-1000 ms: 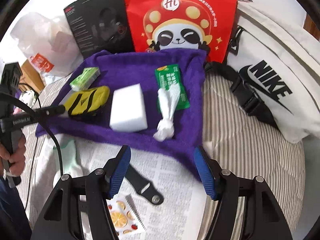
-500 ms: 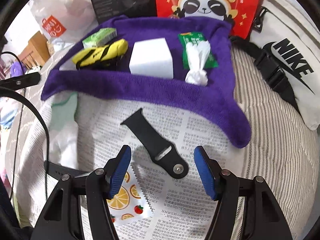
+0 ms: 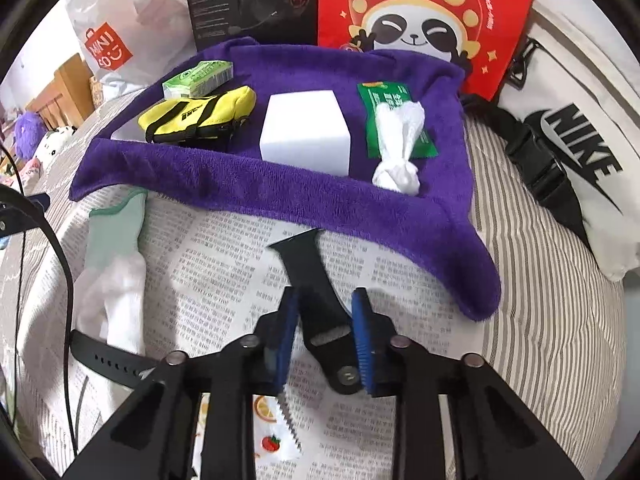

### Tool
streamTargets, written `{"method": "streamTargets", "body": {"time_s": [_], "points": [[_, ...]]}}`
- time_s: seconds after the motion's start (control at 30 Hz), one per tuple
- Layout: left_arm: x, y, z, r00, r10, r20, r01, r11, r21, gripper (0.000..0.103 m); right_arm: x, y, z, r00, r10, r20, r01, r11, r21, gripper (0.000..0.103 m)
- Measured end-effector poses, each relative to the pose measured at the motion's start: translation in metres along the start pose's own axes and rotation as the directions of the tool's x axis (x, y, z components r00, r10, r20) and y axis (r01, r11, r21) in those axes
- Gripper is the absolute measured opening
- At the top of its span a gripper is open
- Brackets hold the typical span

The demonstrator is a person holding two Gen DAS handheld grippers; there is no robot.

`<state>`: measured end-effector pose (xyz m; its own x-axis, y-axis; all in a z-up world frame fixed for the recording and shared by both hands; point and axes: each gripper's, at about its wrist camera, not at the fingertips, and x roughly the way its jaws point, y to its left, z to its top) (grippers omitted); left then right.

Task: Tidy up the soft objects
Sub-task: 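Grasp the black watch strap on the newspaper with the right tool, then grasp the mint-green and white glove with the left tool while the right tool holds the strap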

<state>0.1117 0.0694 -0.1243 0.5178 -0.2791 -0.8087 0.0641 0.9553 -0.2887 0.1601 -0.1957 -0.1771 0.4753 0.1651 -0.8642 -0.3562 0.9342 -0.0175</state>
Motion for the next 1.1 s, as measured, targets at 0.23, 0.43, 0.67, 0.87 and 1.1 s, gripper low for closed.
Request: {"method": "streamTargets", "body": {"time_s": [0.23,0.43,0.67,0.87,1.1], "points": [[0.003,0.007,-0.013,1.000,-0.012,-0.012,0.011,1.000,-0.025,0.058,-0.003,-0.002,-0.005,0.999,0.019,-0.034,-0.018,0.999,0.027,0.024],[0.004,0.006,-0.018,1.000,-0.026,-0.017,0.025,0.999,-0.028,0.058,0.002,0.008,0.000,1.000,-0.008,-0.017,0.008,1.000,-0.003,0.026],[0.005,0.003,-0.021,0.999,-0.035,-0.018,0.035,0.999,-0.021,0.058,-0.005,0.000,-0.003,0.999,0.026,-0.032,-0.025,0.999,0.039,0.021],[0.008,0.000,-0.021,0.999,-0.034,-0.030,0.034,0.999,-0.010,0.058,-0.003,0.004,-0.006,0.999,0.009,-0.040,-0.008,0.999,0.032,0.022],[0.009,-0.003,-0.023,0.999,-0.034,-0.037,0.034,0.999,-0.005,0.058,-0.001,0.004,-0.003,0.999,0.015,-0.041,-0.014,1.000,0.023,0.023]]}}
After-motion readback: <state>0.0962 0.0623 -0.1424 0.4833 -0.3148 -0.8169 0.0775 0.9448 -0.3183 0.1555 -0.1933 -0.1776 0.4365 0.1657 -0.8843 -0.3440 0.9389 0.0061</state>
